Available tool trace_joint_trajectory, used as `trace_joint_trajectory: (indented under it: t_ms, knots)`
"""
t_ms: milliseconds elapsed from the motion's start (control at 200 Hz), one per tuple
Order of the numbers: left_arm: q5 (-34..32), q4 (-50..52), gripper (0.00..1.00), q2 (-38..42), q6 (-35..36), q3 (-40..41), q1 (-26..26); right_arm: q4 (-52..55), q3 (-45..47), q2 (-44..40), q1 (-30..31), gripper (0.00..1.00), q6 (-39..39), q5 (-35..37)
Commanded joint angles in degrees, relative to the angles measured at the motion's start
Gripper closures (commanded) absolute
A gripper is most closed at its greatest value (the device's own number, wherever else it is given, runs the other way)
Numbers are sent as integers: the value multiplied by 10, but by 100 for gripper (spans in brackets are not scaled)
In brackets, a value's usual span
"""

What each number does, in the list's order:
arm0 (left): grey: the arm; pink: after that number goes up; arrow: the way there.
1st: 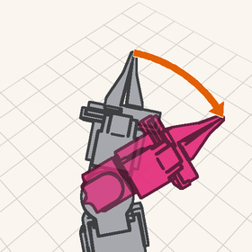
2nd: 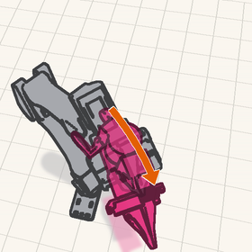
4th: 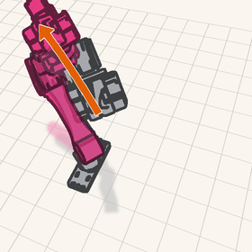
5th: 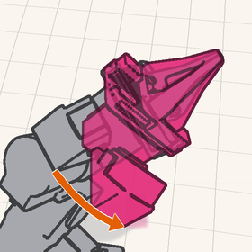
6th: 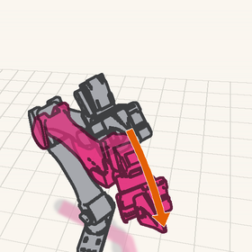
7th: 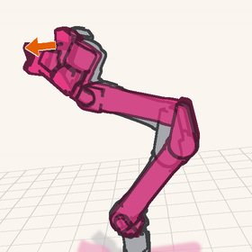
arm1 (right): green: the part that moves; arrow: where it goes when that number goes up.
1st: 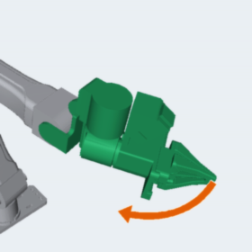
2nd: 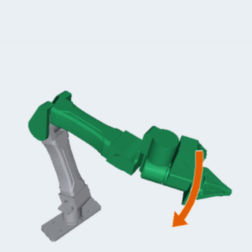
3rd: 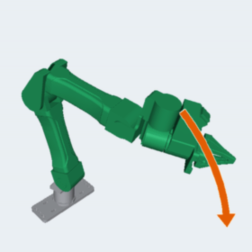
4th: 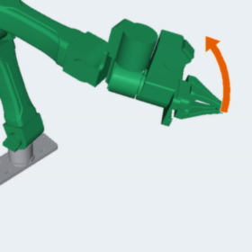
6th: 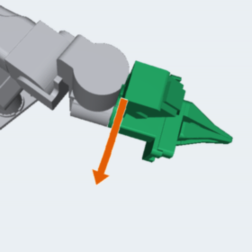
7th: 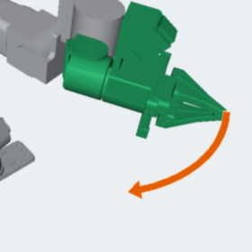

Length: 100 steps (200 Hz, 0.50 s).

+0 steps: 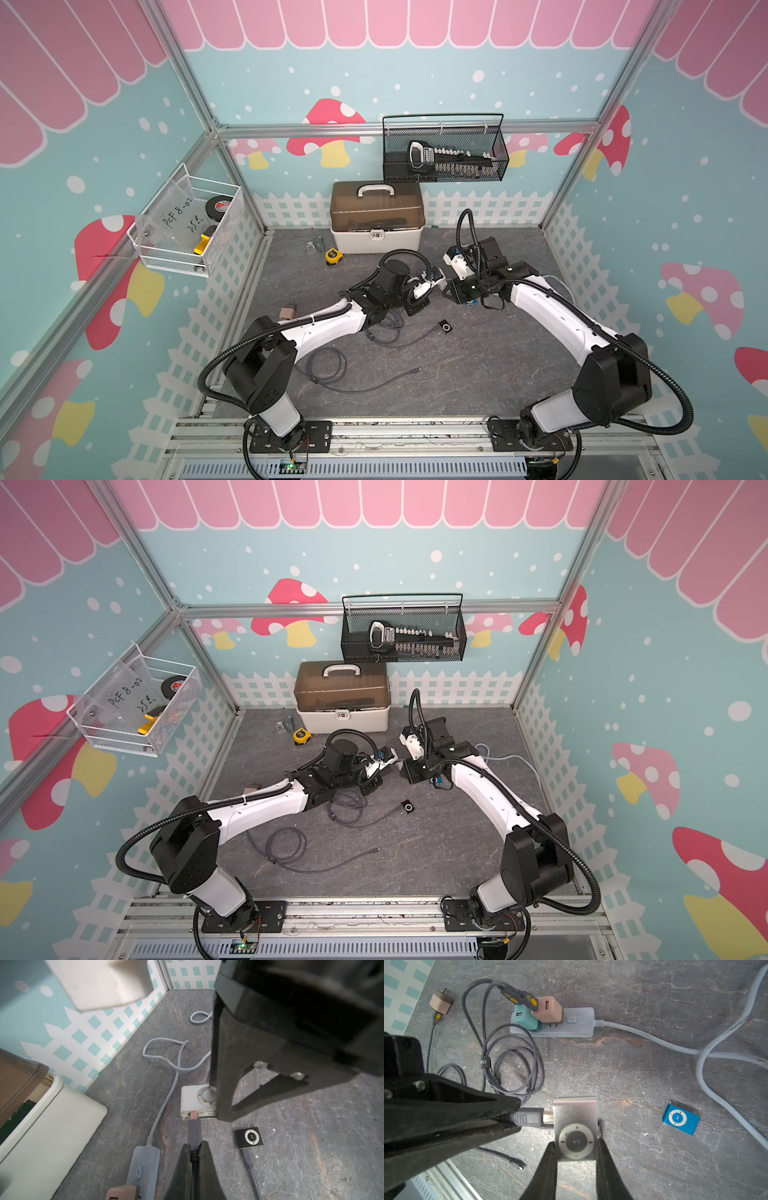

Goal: Charge mp3
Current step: Insert the charging cable into the MP3 player.

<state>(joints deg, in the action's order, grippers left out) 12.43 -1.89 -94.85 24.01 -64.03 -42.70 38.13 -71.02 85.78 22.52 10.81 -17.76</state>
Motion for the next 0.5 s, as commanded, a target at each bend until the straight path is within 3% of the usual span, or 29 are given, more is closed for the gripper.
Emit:
trace_joint_trajectory:
  t_ms: [0,495]
  knots:
    - [-3,-26,100,-15,-2,-17,-8,-9,-5,0,7,85,-2,-45]
    - [-34,-8,100,-11,9,-13,-9,-5,0,-14,7,85,-4,-36]
